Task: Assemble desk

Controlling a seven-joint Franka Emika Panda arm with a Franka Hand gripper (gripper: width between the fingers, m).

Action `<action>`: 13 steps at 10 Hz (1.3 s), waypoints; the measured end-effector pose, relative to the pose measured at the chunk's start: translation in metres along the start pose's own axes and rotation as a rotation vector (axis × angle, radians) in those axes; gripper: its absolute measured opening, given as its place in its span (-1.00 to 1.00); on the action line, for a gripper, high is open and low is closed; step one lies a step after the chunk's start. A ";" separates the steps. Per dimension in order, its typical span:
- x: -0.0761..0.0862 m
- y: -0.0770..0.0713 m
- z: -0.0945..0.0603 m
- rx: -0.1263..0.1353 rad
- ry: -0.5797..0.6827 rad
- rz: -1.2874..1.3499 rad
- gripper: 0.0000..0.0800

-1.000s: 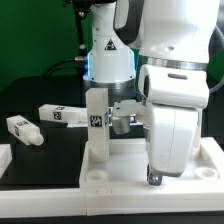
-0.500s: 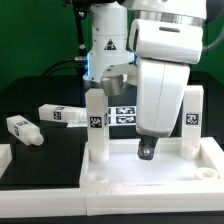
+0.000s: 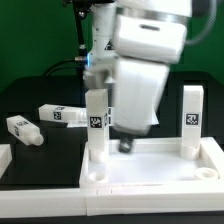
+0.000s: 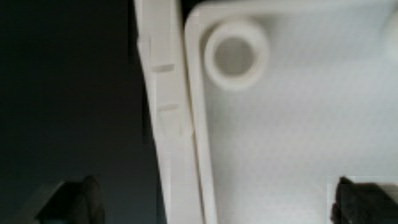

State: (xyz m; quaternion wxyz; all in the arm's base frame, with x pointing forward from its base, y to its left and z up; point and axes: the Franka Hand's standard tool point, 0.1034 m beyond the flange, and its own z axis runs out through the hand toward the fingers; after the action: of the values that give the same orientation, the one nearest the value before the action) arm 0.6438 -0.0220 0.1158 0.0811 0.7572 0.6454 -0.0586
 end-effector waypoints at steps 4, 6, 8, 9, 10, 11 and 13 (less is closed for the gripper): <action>-0.029 -0.005 -0.016 0.045 -0.023 0.097 0.62; -0.029 -0.005 -0.015 0.045 -0.023 0.176 0.62; -0.045 -0.019 -0.019 0.063 -0.008 0.353 0.62; -0.070 -0.045 -0.023 0.094 0.009 0.422 0.62; -0.093 -0.066 -0.025 0.117 0.011 0.493 0.62; -0.104 -0.074 -0.027 0.125 0.009 0.593 0.62; -0.097 -0.069 -0.027 0.121 0.006 0.604 0.62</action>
Offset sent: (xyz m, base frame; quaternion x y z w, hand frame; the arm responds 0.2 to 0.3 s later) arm 0.0000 0.0000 0.0000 0.0000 0.0000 0.0650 0.9979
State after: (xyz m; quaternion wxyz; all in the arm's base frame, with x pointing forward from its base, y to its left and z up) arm 0.5592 -0.1003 0.1575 0.0477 0.9185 0.3866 -0.0677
